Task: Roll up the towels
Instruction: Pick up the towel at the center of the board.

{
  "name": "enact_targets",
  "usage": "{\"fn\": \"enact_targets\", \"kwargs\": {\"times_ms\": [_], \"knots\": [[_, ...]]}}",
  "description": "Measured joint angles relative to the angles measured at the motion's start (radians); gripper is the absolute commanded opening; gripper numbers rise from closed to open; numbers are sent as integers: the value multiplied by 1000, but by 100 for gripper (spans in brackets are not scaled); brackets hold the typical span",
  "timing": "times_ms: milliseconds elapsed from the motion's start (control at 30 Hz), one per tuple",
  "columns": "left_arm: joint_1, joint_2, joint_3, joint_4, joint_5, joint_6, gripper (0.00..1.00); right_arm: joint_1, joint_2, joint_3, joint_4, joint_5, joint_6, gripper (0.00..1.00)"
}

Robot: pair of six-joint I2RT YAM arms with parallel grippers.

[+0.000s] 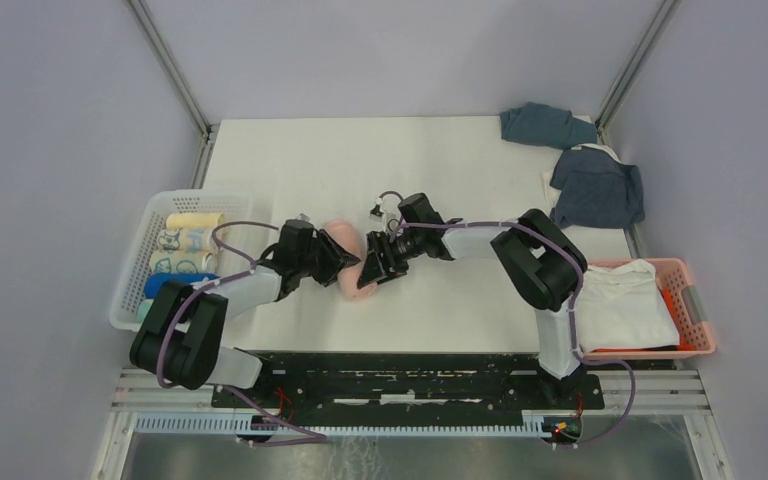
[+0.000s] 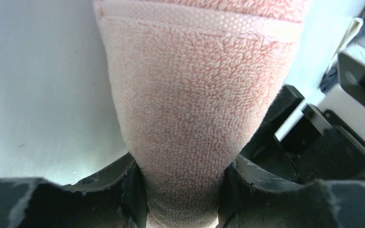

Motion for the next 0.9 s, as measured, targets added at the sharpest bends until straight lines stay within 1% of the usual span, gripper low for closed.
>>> {"fn": "enact_targets", "kwargs": {"times_ms": [167,333,433,533,700,767,900], "knots": [[26,-41,121,-193,-62,113,27,-14,-138,-3,-190,77,-119,89],[124,-103,303,-389,-88,265,27,-34,-319,-13,-326,176,-227,100],[198,-137,415,-488,-96,365,27,-39,-394,-19,-391,236,-277,100],[291,-143,539,-597,-85,480,27,-39,-437,-37,-431,283,-310,100],[471,-117,702,-782,-14,652,27,-39,-461,-72,-464,322,-331,100],[537,-93,755,-843,-8,717,25,-38,-464,-85,-463,322,-330,100],[616,-37,819,-934,-22,826,22,-27,-475,-98,-463,323,-325,100]]}}
